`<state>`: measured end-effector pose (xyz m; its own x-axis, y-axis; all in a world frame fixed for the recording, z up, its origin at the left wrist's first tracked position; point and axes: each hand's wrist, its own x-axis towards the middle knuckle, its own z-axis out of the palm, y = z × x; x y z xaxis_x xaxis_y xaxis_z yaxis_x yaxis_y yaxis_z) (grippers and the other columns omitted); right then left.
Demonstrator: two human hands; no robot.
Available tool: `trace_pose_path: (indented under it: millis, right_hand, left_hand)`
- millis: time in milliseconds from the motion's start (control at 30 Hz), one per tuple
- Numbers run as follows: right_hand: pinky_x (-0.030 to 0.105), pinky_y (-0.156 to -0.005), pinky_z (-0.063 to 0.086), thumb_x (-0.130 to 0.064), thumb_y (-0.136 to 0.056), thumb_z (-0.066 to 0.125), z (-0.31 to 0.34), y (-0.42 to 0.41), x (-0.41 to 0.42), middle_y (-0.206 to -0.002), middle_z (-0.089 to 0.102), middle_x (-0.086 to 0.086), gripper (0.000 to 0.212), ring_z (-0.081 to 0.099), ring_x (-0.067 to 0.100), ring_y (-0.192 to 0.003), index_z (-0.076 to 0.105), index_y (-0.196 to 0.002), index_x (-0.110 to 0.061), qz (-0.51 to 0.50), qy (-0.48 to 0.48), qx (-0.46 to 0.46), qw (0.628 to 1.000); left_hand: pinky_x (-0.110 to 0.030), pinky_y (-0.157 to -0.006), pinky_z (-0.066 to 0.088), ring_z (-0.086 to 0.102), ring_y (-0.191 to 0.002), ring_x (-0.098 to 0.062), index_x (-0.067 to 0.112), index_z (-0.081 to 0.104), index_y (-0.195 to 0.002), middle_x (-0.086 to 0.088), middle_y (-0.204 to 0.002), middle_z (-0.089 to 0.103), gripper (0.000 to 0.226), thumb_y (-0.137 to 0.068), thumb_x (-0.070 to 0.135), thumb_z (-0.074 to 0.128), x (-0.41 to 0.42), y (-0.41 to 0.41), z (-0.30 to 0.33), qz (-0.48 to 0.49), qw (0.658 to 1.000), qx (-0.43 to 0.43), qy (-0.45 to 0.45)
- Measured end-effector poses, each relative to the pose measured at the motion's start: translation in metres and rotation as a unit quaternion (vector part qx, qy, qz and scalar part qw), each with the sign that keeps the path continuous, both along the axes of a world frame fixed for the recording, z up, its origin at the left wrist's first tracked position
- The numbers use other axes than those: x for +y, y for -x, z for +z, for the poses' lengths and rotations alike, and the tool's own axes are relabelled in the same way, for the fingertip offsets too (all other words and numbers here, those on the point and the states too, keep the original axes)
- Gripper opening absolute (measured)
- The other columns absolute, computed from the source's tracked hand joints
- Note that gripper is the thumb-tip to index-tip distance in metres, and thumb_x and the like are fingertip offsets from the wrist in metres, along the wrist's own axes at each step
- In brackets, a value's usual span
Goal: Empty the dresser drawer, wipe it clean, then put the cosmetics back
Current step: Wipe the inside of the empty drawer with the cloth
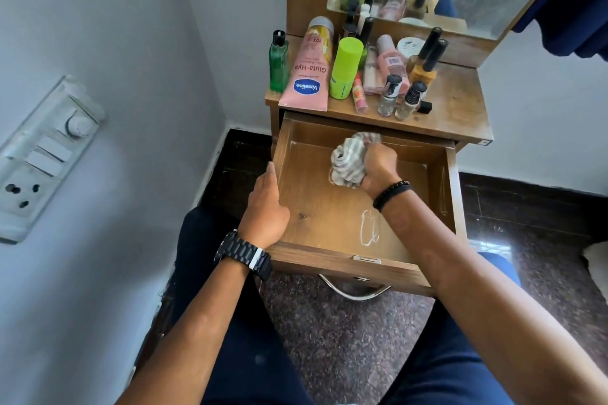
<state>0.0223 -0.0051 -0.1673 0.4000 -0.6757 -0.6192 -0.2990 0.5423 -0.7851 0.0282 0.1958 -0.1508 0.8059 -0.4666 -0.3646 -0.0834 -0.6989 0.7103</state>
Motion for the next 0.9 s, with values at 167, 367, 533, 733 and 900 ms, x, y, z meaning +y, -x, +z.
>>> trace_pose_path:
  millis: [167, 367, 533, 733, 900]
  right_hand:
    - [0.04, -0.095, 0.049, -0.017, -0.102, 0.034, -0.003, -0.049, 0.054, -0.127, 0.059, 0.02, 0.035, 0.059, 0.033, -0.114, 0.052, -0.126, 0.001, 0.152, -0.044, 0.005, 0.987]
    - [0.029, -0.061, 0.054, -0.028, -0.102, 0.035, -0.009, -0.059, 0.043, -0.1, 0.067, 0.012, 0.034, 0.061, 0.024, -0.072, 0.062, -0.097, -0.009, 0.144, -0.136, -0.02, 0.98]
    - [0.017, -0.041, 0.045, -0.031, -0.1, 0.028, -0.018, -0.021, -0.012, -0.049, 0.059, 0.005, 0.045, 0.049, 0.019, -0.057, 0.051, -0.066, -0.012, 0.103, -0.284, -0.098, 0.948]
    - [0.016, -0.045, 0.038, -0.034, -0.099, 0.026, -0.023, 0.032, -0.074, -0.055, 0.056, 0.007, 0.047, 0.05, 0.02, -0.059, 0.049, -0.066, -0.01, 0.044, -0.271, -0.063, 0.959]
    - [0.015, -0.04, 0.042, -0.035, -0.1, 0.028, -0.023, 0.003, -0.042, -0.052, 0.055, 0.007, 0.045, 0.048, 0.02, -0.056, 0.049, -0.068, -0.011, 0.092, -0.24, -0.042, 0.965]
  left_hand:
    - [-0.037, -0.111, 0.028, 0.022, -0.14, -0.026, 0.016, -0.001, -0.149, -0.006, -0.155, 0.014, 0.073, -0.09, -0.004, 0.037, 0.002, 0.0, 0.001, -0.008, 1.0, -0.012, 0.005]
    - [-0.037, -0.111, 0.026, 0.02, -0.141, -0.026, 0.017, -0.001, -0.149, -0.003, -0.156, 0.012, 0.071, -0.091, -0.002, 0.035, 0.002, -0.001, -0.001, -0.008, 1.0, -0.008, 0.003]
    - [-0.038, -0.111, 0.027, 0.015, -0.143, -0.023, 0.024, -0.005, -0.149, 0.002, -0.157, 0.005, 0.075, -0.092, -0.003, 0.035, 0.001, 0.0, 0.0, -0.002, 1.0, 0.001, -0.007]
    - [-0.036, -0.111, 0.026, 0.016, -0.144, -0.022, 0.022, -0.003, -0.149, 0.001, -0.157, 0.007, 0.073, -0.093, -0.003, 0.035, 0.001, 0.0, -0.001, 0.0, 1.0, -0.01, -0.006]
    - [-0.036, -0.111, 0.028, 0.018, -0.143, -0.023, 0.02, -0.002, -0.149, 0.0, -0.157, 0.009, 0.07, -0.094, -0.001, 0.037, 0.0, 0.001, -0.001, 0.0, 1.0, -0.024, -0.011]
